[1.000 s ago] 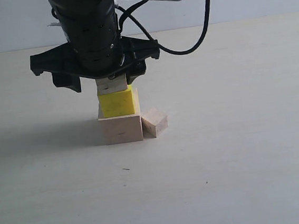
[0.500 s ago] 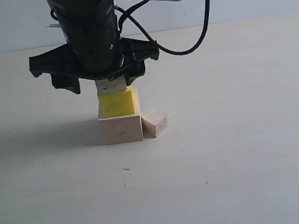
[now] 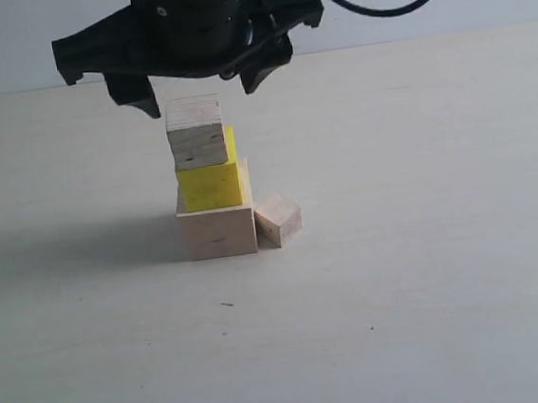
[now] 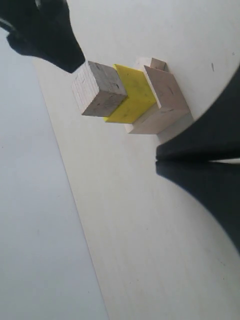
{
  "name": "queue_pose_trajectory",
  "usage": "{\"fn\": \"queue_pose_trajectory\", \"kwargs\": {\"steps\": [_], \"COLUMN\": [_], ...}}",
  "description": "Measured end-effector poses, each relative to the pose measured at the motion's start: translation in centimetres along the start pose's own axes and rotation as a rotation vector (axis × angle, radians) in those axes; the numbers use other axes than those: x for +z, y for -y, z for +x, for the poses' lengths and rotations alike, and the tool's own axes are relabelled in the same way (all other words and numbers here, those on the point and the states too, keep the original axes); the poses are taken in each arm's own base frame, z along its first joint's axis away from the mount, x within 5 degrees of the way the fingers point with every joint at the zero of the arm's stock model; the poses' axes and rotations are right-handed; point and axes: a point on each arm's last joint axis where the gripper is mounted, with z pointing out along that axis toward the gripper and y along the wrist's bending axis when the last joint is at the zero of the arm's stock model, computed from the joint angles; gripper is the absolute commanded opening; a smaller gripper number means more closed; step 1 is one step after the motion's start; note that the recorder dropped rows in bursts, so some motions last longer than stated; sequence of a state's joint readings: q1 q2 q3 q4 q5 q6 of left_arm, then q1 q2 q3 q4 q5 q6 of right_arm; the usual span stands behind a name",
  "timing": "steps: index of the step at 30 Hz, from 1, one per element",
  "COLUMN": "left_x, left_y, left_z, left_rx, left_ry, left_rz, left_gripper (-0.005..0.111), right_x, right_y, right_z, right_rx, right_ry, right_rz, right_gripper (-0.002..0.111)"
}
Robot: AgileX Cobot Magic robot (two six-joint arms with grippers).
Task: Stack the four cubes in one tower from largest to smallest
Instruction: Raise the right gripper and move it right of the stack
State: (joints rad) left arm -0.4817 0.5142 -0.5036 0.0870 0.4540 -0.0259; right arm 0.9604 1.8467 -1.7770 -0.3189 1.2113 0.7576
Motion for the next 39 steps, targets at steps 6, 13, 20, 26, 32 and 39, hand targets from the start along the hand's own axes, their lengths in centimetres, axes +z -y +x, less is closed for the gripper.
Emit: {"fn": "queue_pose_trajectory", "kwargs": {"steps": [6, 13, 20, 26, 32, 39], "left_x": [0.0, 0.0, 0.2, 0.2, 0.4, 1.6], "left_y": [0.0, 0.0, 0.0, 0.0, 0.0, 0.0], "left_z": [0.0, 0.2, 0.8, 0.8, 1.3, 1.9], "left_rx": [0.0, 0.002, 0.008, 0.013, 0.02, 0.037], "left_ry": [0.0, -0.023, -0.044, -0.042, -0.058, -0.121], "left_rz": [0.0, -0.002, -0.003, -0.006, -0.008, -0.009], "left_gripper": [0.0, 0.0, 0.0, 0.0, 0.0, 0.0], "right_x": [-1.8, -2.6, -4.6, -4.3, -0.6, 5.4], "right_y": [0.0, -0.1, 3.0, 9.2, 14.4, 14.3], "right_z": [0.4, 0.7, 1.2, 3.1, 6.6, 8.8], "right_rx": [-0.265, -0.467, -0.56, -0.471, -0.384, -0.406], "right_ry": [-0.025, -0.023, 0.047, -0.024, -0.137, -0.088], "right_rz": [-0.09, -0.145, -0.02, 0.059, 0.064, -0.018], "right_gripper": [0.004, 0.0, 0.0, 0.0, 0.0, 0.0]}}
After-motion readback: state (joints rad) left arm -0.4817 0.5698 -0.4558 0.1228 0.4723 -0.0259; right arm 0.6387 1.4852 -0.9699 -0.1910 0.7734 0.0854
